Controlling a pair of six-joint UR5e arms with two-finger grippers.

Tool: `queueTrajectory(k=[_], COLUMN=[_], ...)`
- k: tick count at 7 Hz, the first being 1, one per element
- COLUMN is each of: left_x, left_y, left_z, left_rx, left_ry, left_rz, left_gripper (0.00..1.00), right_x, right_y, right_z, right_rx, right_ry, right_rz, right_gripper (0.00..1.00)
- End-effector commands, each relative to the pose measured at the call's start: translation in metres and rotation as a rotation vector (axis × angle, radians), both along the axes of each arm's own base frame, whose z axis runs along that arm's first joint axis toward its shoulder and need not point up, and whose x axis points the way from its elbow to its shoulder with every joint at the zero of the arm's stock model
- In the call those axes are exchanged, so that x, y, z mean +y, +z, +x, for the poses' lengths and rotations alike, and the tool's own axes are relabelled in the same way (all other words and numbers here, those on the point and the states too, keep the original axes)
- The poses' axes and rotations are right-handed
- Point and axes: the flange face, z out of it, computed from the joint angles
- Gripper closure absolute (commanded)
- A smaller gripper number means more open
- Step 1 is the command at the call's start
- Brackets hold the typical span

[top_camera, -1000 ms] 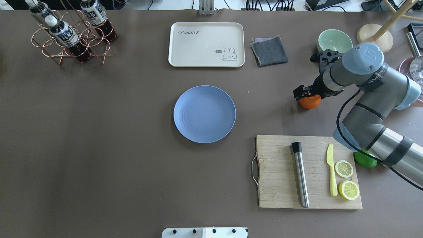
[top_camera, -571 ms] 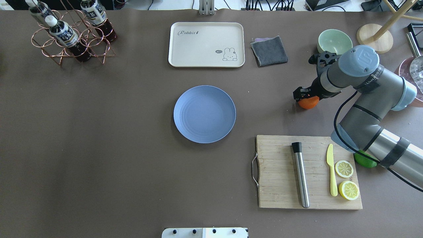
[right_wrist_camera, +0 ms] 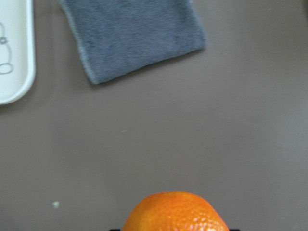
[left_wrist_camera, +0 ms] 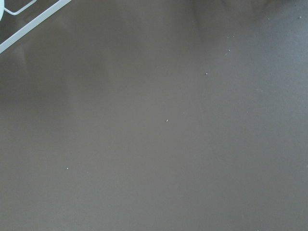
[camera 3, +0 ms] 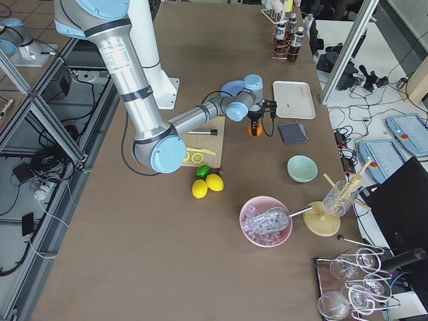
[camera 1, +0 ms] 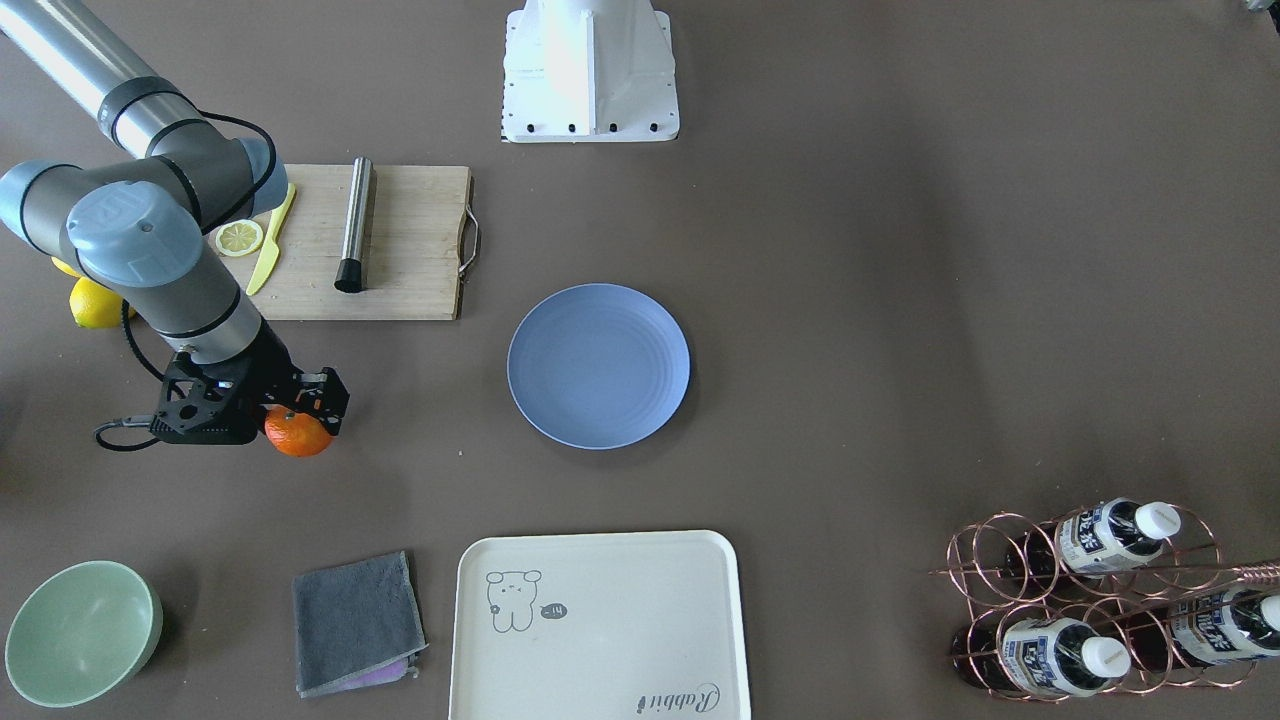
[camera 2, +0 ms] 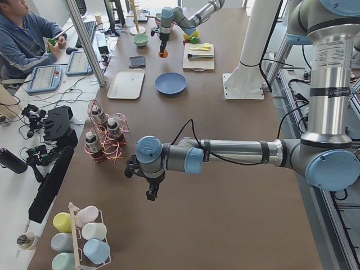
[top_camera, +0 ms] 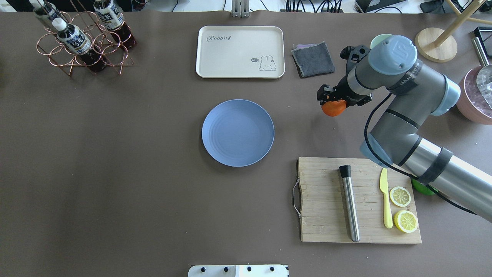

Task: Pick orange to plate
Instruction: 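Carry the orange with the right gripper over the blue plate and lower it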

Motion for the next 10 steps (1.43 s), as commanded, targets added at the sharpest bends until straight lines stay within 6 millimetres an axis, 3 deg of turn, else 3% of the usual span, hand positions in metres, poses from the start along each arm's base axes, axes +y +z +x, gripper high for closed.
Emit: queueTrajectory(k=[1, 2, 3, 4, 7, 10], left_x=[0.000, 0.000, 0.000, 0.000, 0.000, 0.000], left_y=[0.000, 0.000, 0.000, 0.001, 0.002, 0.002], left_z=[0.000, 0.000, 0.001, 0.000, 0.002, 0.002], left_rx=[0.000, 0.001, 0.001, 0.001, 0.001, 0.001], left_ry=[0.000, 0.000, 0.002, 0.000, 0.003, 0.005], left_rz=[-0.002, -0.002, -0.002, -0.005, -0.005, -0.005], left_gripper=[0.01, 0.01, 0.01, 0.01, 0.01, 0.01], right_x=[0.038, 0.058, 0.074, 0.072, 0.078, 0.078], right_y=[-0.107, -0.149, -0.174, -0.185, -0.174, -0.163], right_z=[-0.091, -0.121, -0.159, -0.190, -0.210, -0.214], right_rx=[-0.041, -0.034, -0.012, 0.015, 0.044, 0.066], right_ry=[0.071, 0.083, 0.106, 0.129, 0.119, 0.107], right_rz=[-0.060, -0.073, -0.084, -0.086, -0.086, -0.086], right_gripper=[1.00, 1.00, 1.00, 1.00, 1.00, 1.00])
